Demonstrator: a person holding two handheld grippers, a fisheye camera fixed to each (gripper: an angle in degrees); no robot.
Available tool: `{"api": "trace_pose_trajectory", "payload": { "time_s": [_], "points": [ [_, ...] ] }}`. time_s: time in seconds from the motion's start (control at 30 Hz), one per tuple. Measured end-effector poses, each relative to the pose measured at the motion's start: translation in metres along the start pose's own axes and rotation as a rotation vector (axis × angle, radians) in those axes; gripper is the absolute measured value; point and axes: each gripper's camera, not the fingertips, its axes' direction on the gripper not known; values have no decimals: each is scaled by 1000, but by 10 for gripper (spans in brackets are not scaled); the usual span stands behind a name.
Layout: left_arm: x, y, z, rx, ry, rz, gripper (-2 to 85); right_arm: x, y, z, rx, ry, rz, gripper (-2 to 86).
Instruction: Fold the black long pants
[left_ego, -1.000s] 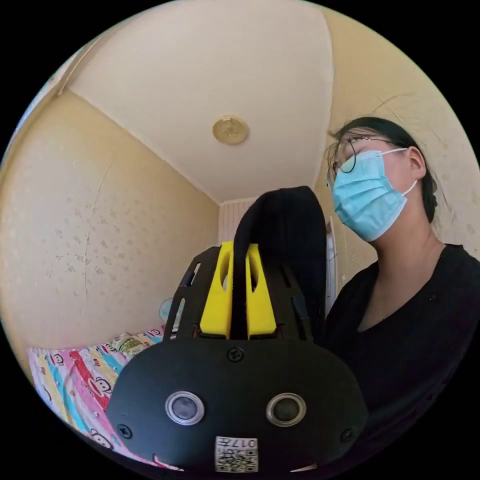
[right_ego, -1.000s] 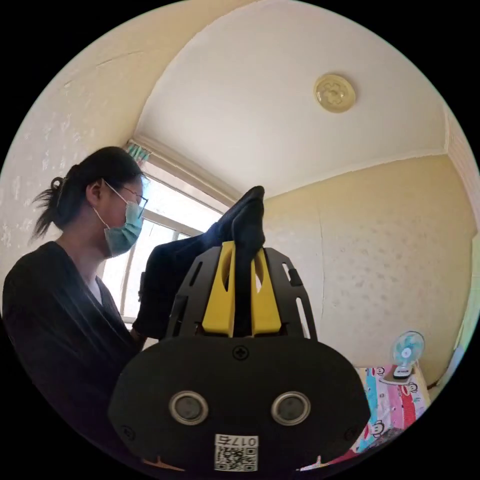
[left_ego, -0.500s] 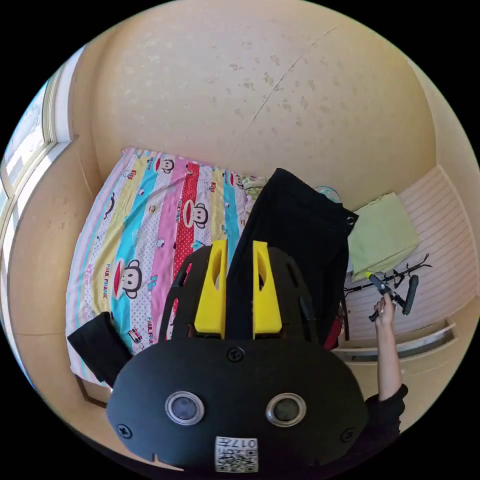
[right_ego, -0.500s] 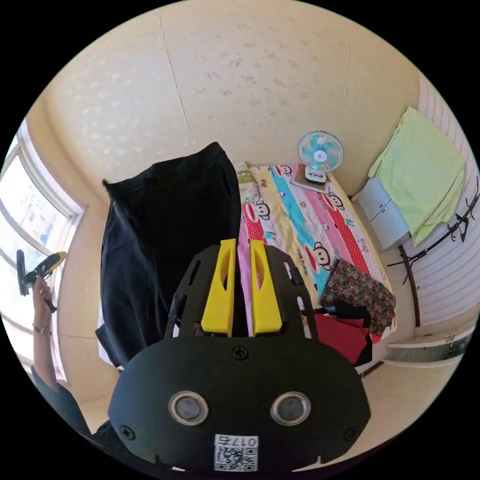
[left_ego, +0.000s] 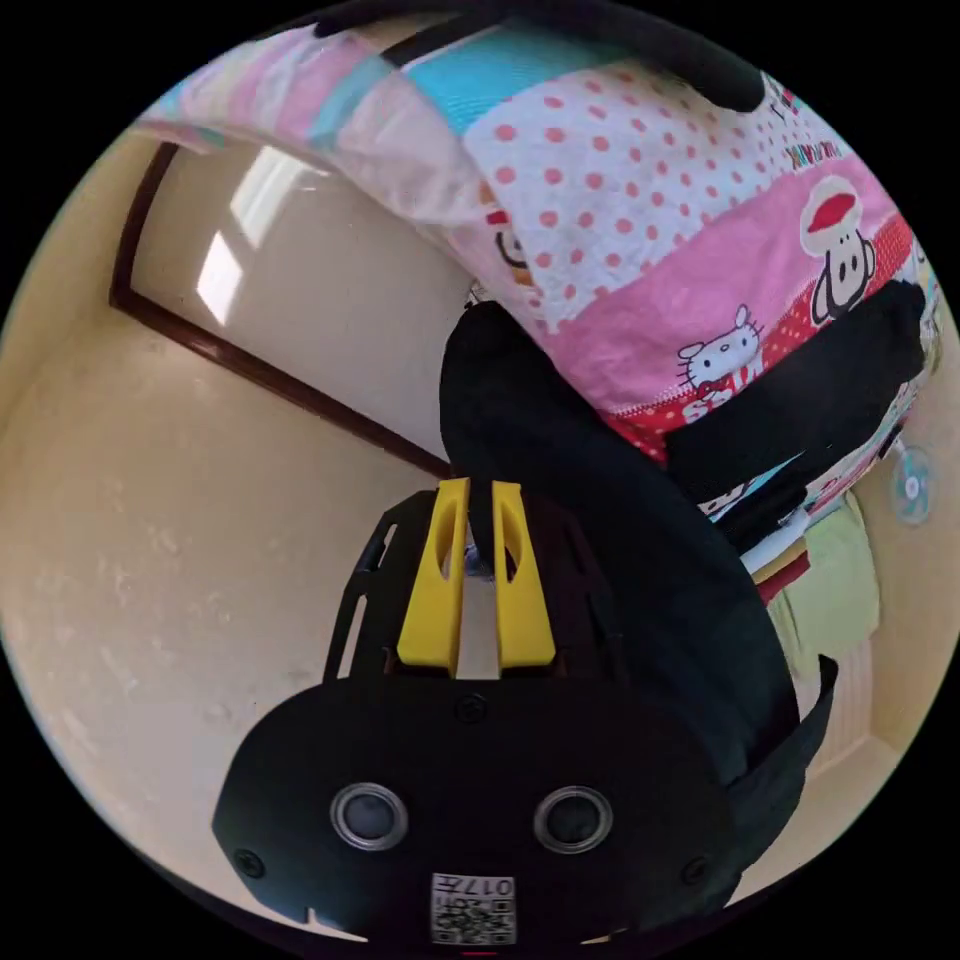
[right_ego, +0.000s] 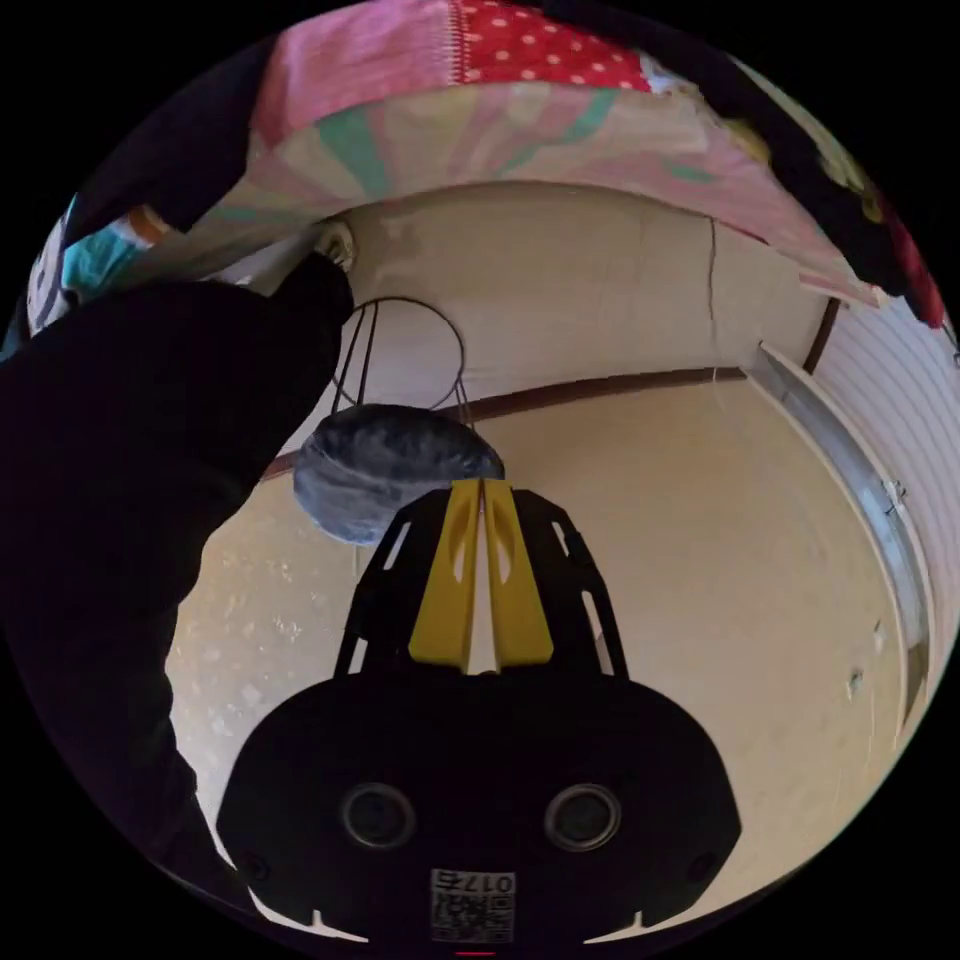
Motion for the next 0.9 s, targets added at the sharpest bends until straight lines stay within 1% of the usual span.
{"api": "trace_pose_trajectory", "payload": {
  "time_s": [0.03,0.1,0.13,0.2,0.23,0.3,0.33,0.37,0.4,0.43,0.5,0.53,0.6,0.63,0.7,0.73,0.8,0.83,0.9],
  "points": [
    [-12,7,2,19,71,-44,49,5,3,6,-1,-34,21,8],
    [-48,35,11,109,368,-220,47,15,1,19,9,-131,85,13],
    [-54,42,14,133,445,-265,46,16,-2,19,15,-149,93,14],
    [-60,67,28,231,751,-419,40,8,-19,3,85,-226,83,27],
    [-56,71,30,255,819,-443,35,4,-24,-4,114,-244,72,31],
    [-24,84,34,344,1039,-456,10,-16,-42,-41,254,-306,2,48],
    [-12,85,33,352,1069,-432,2,-22,-46,-51,291,-320,-21,53],
    [15,83,28,340,1088,-353,-3,-36,-54,-70,354,-351,-77,62],
    [45,80,20,307,1052,-244,-6,-52,-61,-85,398,-380,-143,70],
    [62,80,15,293,1012,-182,-7,-60,-65,-92,413,-390,-179,73],
    [131,88,-7,281,749,70,-9,-94,-76,-106,442,-391,-293,82],
    [147,93,-11,284,676,127,-9,-103,-79,-106,438,-380,-310,85],
    [208,114,-11,261,394,336,-9,-133,-85,-98,422,-306,-337,109],
    [221,120,-7,246,328,379,-10,-139,-85,-95,424,-284,-339,114],
    [261,144,16,197,59,498,-10,-152,-76,-82,458,-231,-290,127],
    [268,150,23,191,-1,520,-10,-152,-72,-79,471,-231,-275,128],
    [287,168,50,156,-177,593,-10,-145,-52,-70,523,-303,-237,130],
    [289,171,57,144,-210,603,-10,-141,-46,-68,541,-330,-229,130],
    [292,179,82,97,-334,610,-10,-132,-26,-61,589,-419,-250,131]
  ]
}}
